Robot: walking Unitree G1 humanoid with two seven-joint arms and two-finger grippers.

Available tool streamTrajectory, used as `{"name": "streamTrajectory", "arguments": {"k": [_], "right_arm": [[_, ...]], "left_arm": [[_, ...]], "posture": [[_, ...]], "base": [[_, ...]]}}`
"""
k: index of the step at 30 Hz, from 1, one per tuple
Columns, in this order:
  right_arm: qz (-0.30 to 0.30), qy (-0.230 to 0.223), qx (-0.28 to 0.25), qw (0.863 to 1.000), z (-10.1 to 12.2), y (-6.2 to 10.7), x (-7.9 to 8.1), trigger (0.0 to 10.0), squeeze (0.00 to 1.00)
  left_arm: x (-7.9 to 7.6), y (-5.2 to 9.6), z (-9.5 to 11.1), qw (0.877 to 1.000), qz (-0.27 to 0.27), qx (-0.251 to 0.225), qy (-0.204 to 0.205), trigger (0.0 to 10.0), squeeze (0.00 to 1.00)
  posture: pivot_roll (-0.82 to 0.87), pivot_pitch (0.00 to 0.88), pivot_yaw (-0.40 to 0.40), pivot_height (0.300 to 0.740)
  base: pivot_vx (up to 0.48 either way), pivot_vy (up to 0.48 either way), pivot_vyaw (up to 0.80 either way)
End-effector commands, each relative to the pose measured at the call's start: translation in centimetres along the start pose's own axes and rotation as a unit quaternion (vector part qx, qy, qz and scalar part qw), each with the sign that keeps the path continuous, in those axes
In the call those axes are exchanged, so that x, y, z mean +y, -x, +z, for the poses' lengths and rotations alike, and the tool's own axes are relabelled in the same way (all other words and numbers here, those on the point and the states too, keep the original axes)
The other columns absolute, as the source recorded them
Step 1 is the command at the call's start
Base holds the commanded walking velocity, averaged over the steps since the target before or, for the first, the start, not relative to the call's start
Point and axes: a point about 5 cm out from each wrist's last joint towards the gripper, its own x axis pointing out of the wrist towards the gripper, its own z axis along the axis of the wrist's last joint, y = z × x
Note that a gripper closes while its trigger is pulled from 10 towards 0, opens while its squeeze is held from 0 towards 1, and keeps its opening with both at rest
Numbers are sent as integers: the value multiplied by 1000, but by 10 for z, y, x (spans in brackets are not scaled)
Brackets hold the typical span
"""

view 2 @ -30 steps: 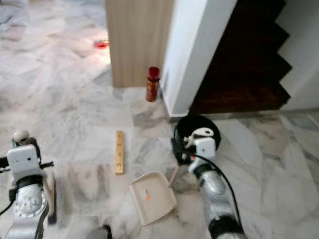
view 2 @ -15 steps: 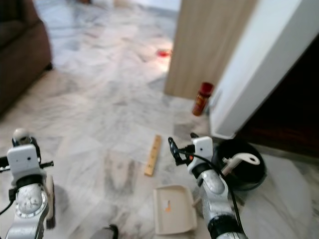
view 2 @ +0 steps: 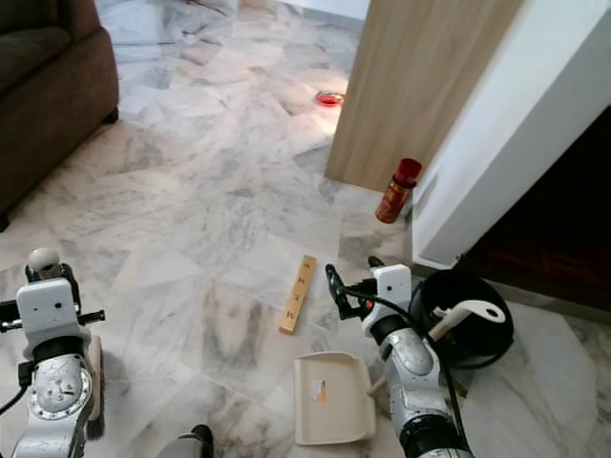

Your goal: Sweep floor

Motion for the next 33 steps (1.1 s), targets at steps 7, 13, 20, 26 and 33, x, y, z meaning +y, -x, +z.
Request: {"name": "streamTrajectory", "arguments": {"k": [7,13,20,26,33], "right_arm": [[-7,-1,2,1000,-1,4,-6,10000,0],[3,-14,-67,998,25,-5,-2,10000,0],[21,-7,-141,990,65,-20,4,10000,0],[29,-6,-144,989,70,-21,8,10000,0],[-8,-11,-107,994,55,-14,-4,10000,0]], "left_arm": [[-3,0,8,1000,-4,-25,-2,10000,0],[-3,-1,10,1000,-4,-28,-2,10000,0],[-3,-2,11,999,-5,-31,-2,10000,0],[-4,-2,11,999,-3,-33,0,10000,0],[-2,-1,10,1000,0,-30,3,10000,0]], "posture": [[131,114,-146,740],[134,111,-144,740],[132,105,-143,740],[131,111,-148,740],[129,115,-150,740]], "base": [[0,-308,0],[0,-309,0],[0,-309,0],[0,-239,0],[0,0,0]]}}
